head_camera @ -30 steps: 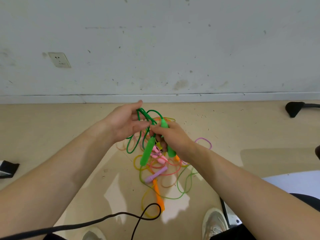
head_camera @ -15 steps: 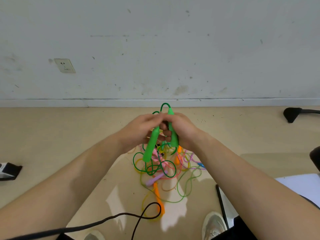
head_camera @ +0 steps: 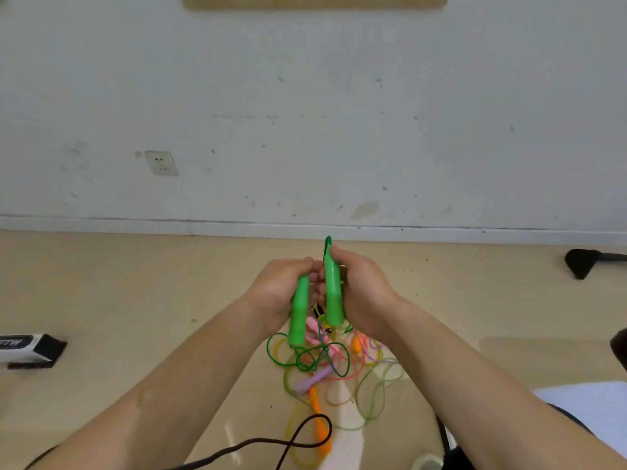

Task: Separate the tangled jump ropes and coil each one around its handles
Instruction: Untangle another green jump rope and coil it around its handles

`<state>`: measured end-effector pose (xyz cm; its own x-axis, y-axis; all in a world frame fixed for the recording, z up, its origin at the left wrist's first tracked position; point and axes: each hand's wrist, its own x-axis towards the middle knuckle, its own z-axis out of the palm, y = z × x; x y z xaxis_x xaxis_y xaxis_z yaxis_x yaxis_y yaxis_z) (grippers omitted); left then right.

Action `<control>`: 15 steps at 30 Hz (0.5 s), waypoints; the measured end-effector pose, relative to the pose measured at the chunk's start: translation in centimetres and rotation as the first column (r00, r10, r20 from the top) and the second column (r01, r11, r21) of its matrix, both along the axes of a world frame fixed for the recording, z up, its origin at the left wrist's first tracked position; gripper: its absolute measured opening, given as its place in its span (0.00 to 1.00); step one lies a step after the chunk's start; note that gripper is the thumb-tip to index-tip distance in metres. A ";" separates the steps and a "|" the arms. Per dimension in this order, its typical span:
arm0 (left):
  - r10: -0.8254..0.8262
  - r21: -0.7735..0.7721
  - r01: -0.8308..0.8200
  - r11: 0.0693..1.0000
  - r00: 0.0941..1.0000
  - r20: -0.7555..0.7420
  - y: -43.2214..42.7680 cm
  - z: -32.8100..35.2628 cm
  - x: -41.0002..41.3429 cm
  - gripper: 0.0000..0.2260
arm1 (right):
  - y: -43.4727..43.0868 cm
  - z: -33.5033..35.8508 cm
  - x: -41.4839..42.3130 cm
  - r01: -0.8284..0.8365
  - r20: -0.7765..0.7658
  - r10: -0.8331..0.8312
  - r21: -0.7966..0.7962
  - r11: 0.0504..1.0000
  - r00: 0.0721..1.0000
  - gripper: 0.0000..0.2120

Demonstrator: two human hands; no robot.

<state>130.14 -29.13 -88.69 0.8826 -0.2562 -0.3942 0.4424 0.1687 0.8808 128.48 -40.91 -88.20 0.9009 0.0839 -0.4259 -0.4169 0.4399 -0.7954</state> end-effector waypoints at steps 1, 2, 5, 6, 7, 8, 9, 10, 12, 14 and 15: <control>0.028 -0.039 -0.029 0.999 0.999 -0.018 0.2 -0.3 0.1 0.14 | 0.1 -0.3 -0.2 0.015 0.052 -0.015 -0.002 1.000 0.999 0.16; 0.047 -0.069 -0.049 0.996 0.998 -0.034 0.5 -0.5 0.2 0.14 | 0.2 -0.8 -0.4 0.031 0.098 -0.028 -0.021 0.999 0.995 0.12; 0.033 -0.061 -0.037 0.997 0.998 -0.060 0.9 -1.0 0.4 0.13 | 0.5 -2.6 -0.9 0.043 0.133 -0.020 -0.174 0.984 0.991 0.10; 0.019 -0.050 -0.022 0.999 0.998 -0.061 0.9 -1.1 0.3 0.13 | 0.7 -3.1 -0.8 0.050 0.137 -0.019 -0.228 0.972 0.990 0.10; 0.011 -0.035 -0.013 0.999 0.998 -0.058 0.9 -1.2 0.3 0.13 | 0.8 -3.3 -0.7 0.061 0.141 -0.024 -0.265 0.962 0.990 0.10; 0.006 -0.024 -0.007 1.000 0.998 -0.059 0.9 -1.4 0.3 0.14 | 0.9 -3.5 -0.6 0.070 0.147 -0.027 -0.292 0.954 0.989 0.10; -0.001 -0.011 0.001 1.000 0.998 -0.056 1.1 -1.7 0.3 0.14 | 0.9 -3.7 -0.5 0.069 0.156 -0.020 -0.317 0.946 0.988 0.10; -0.019 0.002 0.019 1.000 0.999 -0.042 1.3 -2.1 0.4 0.14 | 0.8 -3.9 -0.4 0.060 0.166 -0.002 -0.346 0.936 0.986 0.10; -0.073 0.074 0.070 0.995 0.997 0.028 1.7 -2.6 0.6 0.12 | 0.4 -4.1 0.0 0.026 0.169 0.055 -0.443 0.896 0.984 0.09; -0.123 0.193 0.098 0.976 0.985 0.124 2.0 -2.7 0.8 0.11 | -0.2 -4.2 0.5 0.004 0.164 0.108 -0.564 0.826 0.981 0.14; -0.147 0.240 0.104 0.965 0.975 0.167 2.1 -2.7 1.0 0.12 | -0.5 -4.2 0.7 0.006 0.186 0.138 -0.617 0.787 0.973 0.16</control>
<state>131.13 -27.01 -91.40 0.9111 -0.2913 -0.2915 0.2763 -0.0933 0.9565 129.15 -41.45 -92.38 0.9754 -0.0657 -0.2102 -0.2190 -0.1895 -0.9571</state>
